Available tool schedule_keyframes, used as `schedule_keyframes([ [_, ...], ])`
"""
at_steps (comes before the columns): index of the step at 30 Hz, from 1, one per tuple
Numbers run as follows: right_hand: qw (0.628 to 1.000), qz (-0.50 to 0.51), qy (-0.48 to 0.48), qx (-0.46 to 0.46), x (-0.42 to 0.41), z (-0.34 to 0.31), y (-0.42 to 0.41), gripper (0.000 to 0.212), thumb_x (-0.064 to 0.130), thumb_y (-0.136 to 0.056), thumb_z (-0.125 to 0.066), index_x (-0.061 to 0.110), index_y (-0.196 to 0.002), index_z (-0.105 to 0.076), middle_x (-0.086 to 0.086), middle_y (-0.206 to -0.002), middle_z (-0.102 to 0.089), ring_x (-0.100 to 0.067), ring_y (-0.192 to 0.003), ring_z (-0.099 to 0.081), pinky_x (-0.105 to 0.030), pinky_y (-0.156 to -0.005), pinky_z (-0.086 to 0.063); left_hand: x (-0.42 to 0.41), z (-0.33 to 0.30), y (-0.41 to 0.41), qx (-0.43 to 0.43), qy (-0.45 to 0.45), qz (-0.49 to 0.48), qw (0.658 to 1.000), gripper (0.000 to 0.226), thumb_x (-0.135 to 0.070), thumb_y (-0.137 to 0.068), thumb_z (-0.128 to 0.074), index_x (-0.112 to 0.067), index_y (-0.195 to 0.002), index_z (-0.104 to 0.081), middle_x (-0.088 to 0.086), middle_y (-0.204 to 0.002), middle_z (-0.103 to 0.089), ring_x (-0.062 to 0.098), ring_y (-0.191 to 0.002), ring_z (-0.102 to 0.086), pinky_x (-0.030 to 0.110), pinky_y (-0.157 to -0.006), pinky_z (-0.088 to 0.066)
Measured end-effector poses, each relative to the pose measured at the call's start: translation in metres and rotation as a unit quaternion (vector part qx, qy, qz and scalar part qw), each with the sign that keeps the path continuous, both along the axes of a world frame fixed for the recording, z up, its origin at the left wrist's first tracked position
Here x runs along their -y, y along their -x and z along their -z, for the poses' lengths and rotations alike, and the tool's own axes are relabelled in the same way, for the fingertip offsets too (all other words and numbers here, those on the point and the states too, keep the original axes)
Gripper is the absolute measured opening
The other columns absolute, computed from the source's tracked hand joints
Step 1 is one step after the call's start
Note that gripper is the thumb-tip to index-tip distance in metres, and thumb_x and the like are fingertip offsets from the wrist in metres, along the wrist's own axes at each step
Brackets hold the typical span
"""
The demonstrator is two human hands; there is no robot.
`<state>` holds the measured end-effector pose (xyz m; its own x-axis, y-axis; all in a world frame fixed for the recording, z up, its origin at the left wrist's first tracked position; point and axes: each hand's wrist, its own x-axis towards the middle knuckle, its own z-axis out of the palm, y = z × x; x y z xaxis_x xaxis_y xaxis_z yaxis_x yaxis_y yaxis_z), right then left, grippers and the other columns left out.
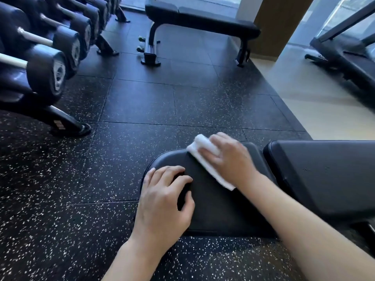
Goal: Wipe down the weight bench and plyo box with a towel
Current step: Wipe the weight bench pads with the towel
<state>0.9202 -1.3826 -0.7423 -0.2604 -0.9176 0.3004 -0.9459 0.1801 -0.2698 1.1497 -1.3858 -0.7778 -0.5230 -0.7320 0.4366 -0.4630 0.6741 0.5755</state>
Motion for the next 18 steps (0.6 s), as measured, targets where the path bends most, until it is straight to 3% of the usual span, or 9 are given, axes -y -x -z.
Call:
schedule_keyframes([
  [4, 0.989, 0.144, -0.013, 0.016, -0.008, -0.007, 0.068, 0.037, 0.051, -0.097, -0.061, 0.018, -0.080, -0.055, -0.001, -0.089, -0.059, -0.033, -0.092, -0.063, -0.037, -0.070, -0.036, -0.008, -0.002, 0.011, 0.025, -0.007, -0.043, 0.999, 0.031, -0.034, -0.086, -0.064, -0.027, -0.114, -0.075, -0.009, -0.128, -0.065, 0.022, -0.123, -0.059, 0.053, -0.118, -0.037],
  [6, 0.987, 0.159, -0.026, -0.004, -0.001, -0.008, 0.067, 0.037, 0.050, -0.101, -0.057, 0.020, -0.081, -0.050, -0.005, -0.096, -0.061, -0.034, -0.097, -0.063, -0.034, -0.071, -0.029, -0.005, -0.002, 0.014, 0.008, -0.002, -0.062, 0.998, 0.029, -0.034, -0.085, -0.064, -0.027, -0.110, -0.077, -0.009, -0.125, -0.067, 0.023, -0.119, -0.061, 0.053, -0.116, -0.040],
  [9, 0.995, 0.093, 0.022, -0.031, 0.006, -0.010, 0.021, 0.030, 0.052, -0.099, -0.051, 0.028, -0.081, -0.049, -0.003, -0.090, -0.062, -0.031, -0.088, -0.065, -0.034, -0.068, -0.035, -0.005, 0.003, 0.015, -0.037, 0.014, -0.082, 0.996, 0.026, -0.027, -0.085, -0.062, -0.023, -0.105, -0.078, -0.009, -0.121, -0.070, 0.022, -0.114, -0.063, 0.051, -0.112, -0.045],
  [13, 0.997, -0.039, 0.068, -0.006, -0.008, 0.004, -0.057, 0.026, 0.049, -0.097, -0.057, 0.030, -0.086, -0.044, 0.002, -0.079, -0.053, -0.026, -0.071, -0.059, -0.036, -0.060, -0.045, -0.008, -0.001, 0.015, -0.111, -0.015, -0.102, 0.989, 0.023, -0.011, -0.081, -0.061, -0.014, -0.102, -0.071, -0.006, -0.119, -0.067, 0.019, -0.114, -0.058, 0.030, -0.103, -0.046],
  [15, 0.996, -0.069, 0.056, 0.000, -0.031, 0.005, -0.065, 0.030, 0.052, -0.098, -0.056, 0.027, -0.086, -0.046, 0.003, -0.079, -0.051, -0.025, -0.068, -0.054, -0.038, -0.060, -0.046, -0.007, -0.002, 0.015, -0.111, -0.034, -0.100, 0.988, 0.020, -0.007, -0.081, -0.062, -0.013, -0.099, -0.068, -0.006, -0.116, -0.066, 0.018, -0.111, -0.057, 0.030, -0.096, -0.047],
  [18, 0.995, -0.093, 0.048, -0.002, -0.080, 0.004, -0.051, 0.036, 0.049, -0.102, -0.057, 0.018, -0.084, -0.054, 0.003, -0.080, -0.050, -0.023, -0.068, -0.052, -0.040, -0.063, -0.047, -0.009, 0.000, 0.009, -0.095, -0.047, -0.081, 0.991, 0.018, -0.006, -0.083, -0.062, -0.015, -0.098, -0.067, -0.007, -0.117, -0.065, 0.014, -0.113, -0.057, 0.027, -0.100, -0.045],
])
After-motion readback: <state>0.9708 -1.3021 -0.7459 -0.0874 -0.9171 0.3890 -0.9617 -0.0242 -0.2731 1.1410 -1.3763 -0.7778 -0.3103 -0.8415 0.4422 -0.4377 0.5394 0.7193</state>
